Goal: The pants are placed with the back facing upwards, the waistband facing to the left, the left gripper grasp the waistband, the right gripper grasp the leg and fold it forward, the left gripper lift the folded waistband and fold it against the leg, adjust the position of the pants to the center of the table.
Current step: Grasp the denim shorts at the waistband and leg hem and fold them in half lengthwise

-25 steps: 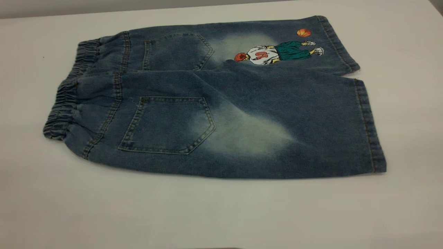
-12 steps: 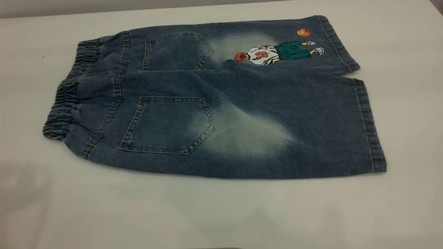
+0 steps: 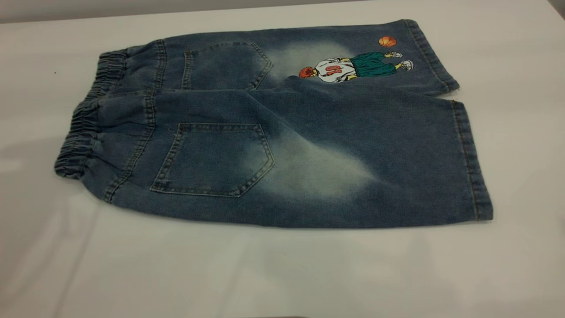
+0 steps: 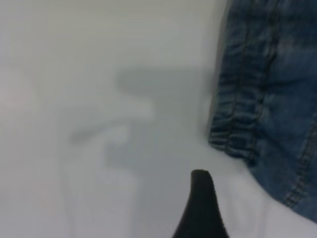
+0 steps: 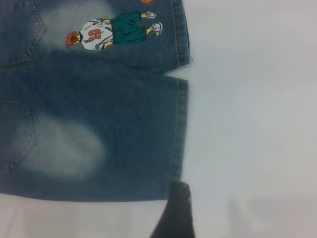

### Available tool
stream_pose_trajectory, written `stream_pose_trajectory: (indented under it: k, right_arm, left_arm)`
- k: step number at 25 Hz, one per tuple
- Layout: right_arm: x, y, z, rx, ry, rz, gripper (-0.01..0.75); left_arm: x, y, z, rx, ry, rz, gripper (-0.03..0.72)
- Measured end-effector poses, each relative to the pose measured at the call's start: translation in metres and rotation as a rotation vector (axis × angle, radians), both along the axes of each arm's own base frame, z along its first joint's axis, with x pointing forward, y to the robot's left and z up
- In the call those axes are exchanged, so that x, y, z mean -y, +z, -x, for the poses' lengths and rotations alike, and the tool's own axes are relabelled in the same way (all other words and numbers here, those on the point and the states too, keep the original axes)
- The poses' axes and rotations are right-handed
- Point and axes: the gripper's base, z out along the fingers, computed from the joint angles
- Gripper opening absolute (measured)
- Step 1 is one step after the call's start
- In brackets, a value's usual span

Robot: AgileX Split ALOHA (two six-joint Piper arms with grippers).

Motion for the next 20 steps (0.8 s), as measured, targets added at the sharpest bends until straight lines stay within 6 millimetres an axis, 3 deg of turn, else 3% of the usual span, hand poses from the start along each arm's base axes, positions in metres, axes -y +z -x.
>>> stream_pose_trajectory:
  k: [8, 20]
  right_arm:
    - [-0.001, 0.000, 0.000, 0.003, 0.000, -0.010, 0.587]
    - [-0.001, 0.000, 0.000, 0.004, 0.000, -0.019, 0.587]
  left_arm:
    - [0.003, -0.059, -0.031, -0.113, 0.022, 0.020, 0.512]
    - [0.004, -0.116, -0.037, -0.249, 0.026, 0.019, 0.512]
